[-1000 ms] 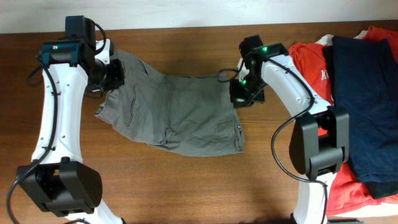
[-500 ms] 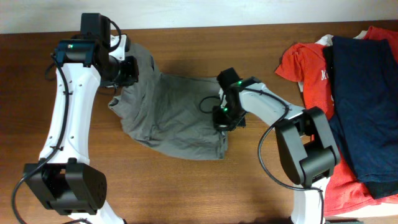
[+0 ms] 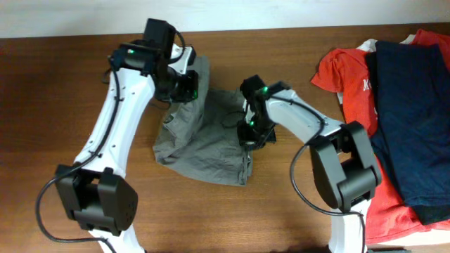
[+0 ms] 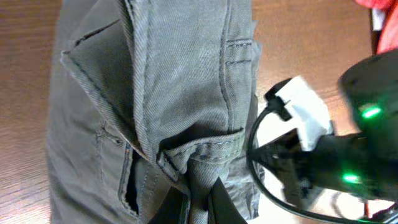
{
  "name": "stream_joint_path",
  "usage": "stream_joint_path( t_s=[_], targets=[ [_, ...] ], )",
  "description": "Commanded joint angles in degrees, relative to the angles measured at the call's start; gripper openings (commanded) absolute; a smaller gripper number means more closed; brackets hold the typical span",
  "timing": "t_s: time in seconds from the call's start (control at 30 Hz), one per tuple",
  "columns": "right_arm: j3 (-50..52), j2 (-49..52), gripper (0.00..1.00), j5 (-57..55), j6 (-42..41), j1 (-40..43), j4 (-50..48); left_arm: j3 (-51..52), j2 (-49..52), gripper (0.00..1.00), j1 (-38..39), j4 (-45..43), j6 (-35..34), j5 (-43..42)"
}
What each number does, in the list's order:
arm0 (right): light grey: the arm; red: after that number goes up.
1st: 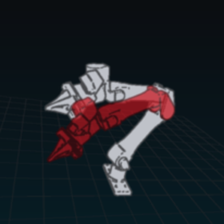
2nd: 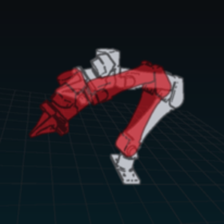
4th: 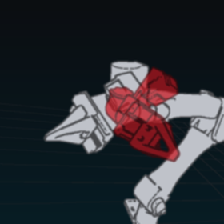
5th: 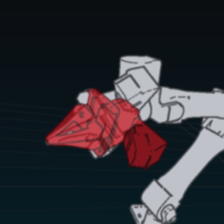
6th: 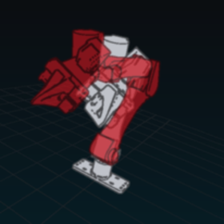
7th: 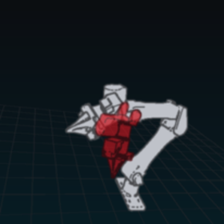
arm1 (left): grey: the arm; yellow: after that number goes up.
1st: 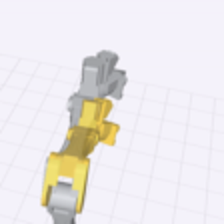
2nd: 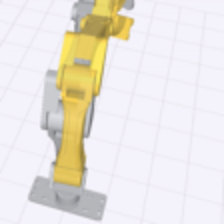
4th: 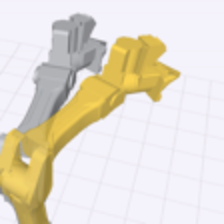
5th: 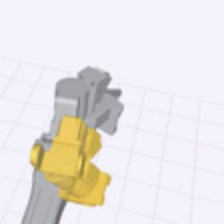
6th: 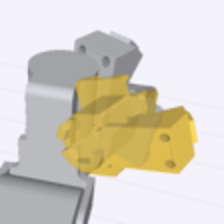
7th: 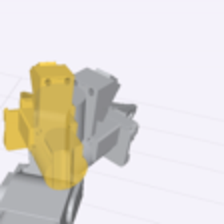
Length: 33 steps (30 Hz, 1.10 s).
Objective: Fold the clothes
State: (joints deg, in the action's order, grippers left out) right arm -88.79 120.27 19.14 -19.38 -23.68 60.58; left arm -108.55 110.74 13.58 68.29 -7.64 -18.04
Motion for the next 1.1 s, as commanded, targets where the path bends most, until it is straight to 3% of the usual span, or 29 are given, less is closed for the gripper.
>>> stream_joint_path(
  t_s=[0.0,0.13,0.27,0.3,0.33,0.37,0.4,0.43,0.47,0.5,0.53,0.6,0.73,0.77,0.9,1.07],
  targets=[
    [-10.49,-7.02,0.04,0.13,2.43,4.74,6.40,-1.31,1.75,0.01,1.33,-0.46,-0.68,-1.03],
    [-12.09,-10.69,0.04,0.11,2.47,10.16,10.29,-1.31,4.76,0.01,1.33,0.07,-0.70,-1.11],
    [-12.04,-10.62,0.04,-0.28,2.67,12.87,11.34,-1.31,5.01,0.11,1.44,0.76,-0.70,-5.16],
    [-12.07,-10.64,0.04,-0.28,2.69,13.11,11.45,-1.31,5.01,0.21,1.44,0.79,-0.68,-5.14],
    [-12.07,-10.64,0.04,-0.28,2.69,13.31,11.47,-1.31,5.01,0.42,1.44,0.81,-0.70,-5.18],
    [-12.15,-10.64,0.04,-0.28,3.15,13.53,11.43,-1.79,4.96,0.76,1.42,0.61,-0.44,-9.05],
    [-12.33,-10.64,0.04,-0.26,3.43,13.70,11.43,-2.80,4.96,0.93,1.27,0.46,-0.07,-11.89],
    [-13.53,-10.64,0.04,0.00,4.22,14.29,11.69,-6.40,4.96,0.99,0.68,0.33,-0.02,-14.84],
    [-14.93,-10.64,0.05,0.66,4.57,14.73,12.55,-9.62,4.96,0.99,0.17,0.59,0.00,-14.40],
    [-17.27,-10.64,0.04,3.26,6.58,15.10,13.97,-12.98,4.96,0.99,-0.35,1.05,0.00,-12.94],
    [-19.74,-10.67,0.05,6.29,8.87,15.13,15.28,-15.74,4.96,0.81,-0.74,2.08,0.00,-11.21],
    [-21.42,-10.67,0.04,9.81,10.16,14.95,15.54,-16.22,5.07,0.00,-0.59,5.35,0.00,-8.00],
    [-20.39,-9.01,0.04,10.86,10.14,13.49,13.09,-9.90,7.58,0.00,1.27,10.16,4.35,-6.60],
    [-18.60,-7.23,0.04,10.93,10.14,11.89,9.03,-2.73,8.48,0.00,2.58,7.65,4.50,-7.78],
    [-14.84,-2.51,0.04,11.26,9.57,9.66,1.29,7.37,8.52,0.00,2.67,2.25,4.70,-17.25],
    [-12.83,7.45,0.04,11.06,9.49,9.16,-7.63,18.60,8.52,0.00,5.31,-6.67,4.66,-18.25]
  ],
)
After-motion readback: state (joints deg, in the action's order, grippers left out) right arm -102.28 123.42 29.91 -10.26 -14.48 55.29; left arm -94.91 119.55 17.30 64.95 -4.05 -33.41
